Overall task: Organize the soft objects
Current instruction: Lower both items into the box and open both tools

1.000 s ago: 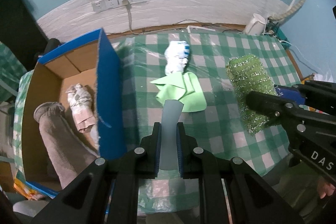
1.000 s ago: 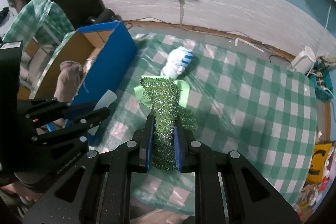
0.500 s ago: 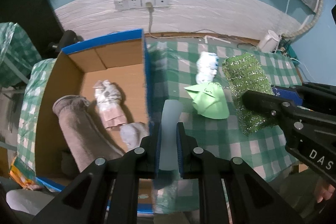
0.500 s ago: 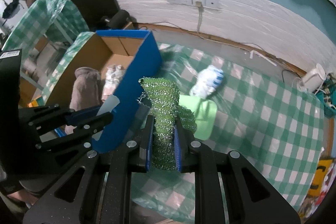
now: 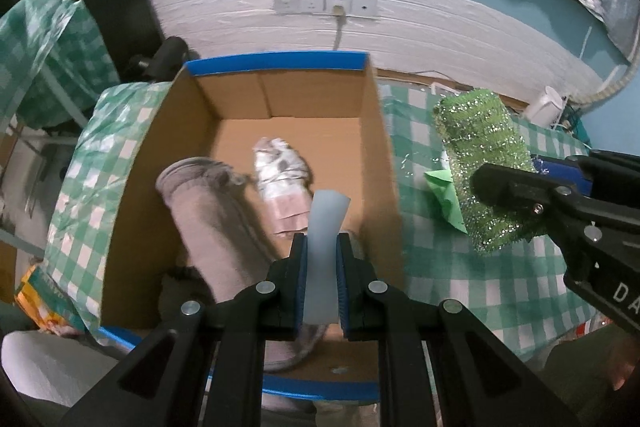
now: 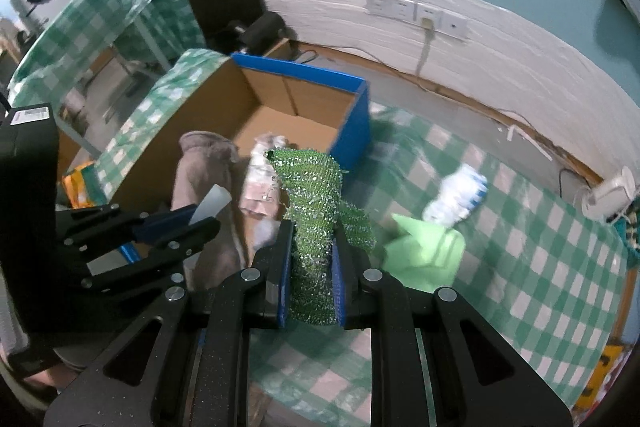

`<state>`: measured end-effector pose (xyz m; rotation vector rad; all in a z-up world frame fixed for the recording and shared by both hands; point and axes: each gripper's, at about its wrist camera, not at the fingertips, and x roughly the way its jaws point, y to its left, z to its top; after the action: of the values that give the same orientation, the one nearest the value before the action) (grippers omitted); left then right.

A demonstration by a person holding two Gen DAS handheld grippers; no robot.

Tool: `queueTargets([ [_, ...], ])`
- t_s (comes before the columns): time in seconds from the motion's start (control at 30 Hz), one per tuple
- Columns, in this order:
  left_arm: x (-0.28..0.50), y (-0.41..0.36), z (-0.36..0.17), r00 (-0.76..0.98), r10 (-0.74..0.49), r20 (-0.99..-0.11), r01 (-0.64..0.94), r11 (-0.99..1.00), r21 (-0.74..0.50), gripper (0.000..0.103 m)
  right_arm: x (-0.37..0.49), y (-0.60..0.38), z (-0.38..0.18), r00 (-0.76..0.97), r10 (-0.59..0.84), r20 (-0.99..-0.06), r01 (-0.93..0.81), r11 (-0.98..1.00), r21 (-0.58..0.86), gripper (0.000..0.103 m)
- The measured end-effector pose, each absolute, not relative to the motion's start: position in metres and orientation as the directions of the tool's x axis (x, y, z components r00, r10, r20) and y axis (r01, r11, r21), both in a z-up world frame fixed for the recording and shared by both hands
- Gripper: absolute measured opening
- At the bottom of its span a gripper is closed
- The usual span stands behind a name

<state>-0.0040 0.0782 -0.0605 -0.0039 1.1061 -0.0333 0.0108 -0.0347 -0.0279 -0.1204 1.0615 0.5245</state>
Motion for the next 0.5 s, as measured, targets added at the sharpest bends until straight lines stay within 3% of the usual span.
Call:
queueTargets([
  [0.5, -0.008, 0.144, -0.071, 0.431, 0.032, -0.902, -0.111, 0.994, -0.018, 0.013, 0.018, 0.032, -0.036, 0.324, 0.383, -0.865, -0.549, 0.821, 0.158, 0.017],
])
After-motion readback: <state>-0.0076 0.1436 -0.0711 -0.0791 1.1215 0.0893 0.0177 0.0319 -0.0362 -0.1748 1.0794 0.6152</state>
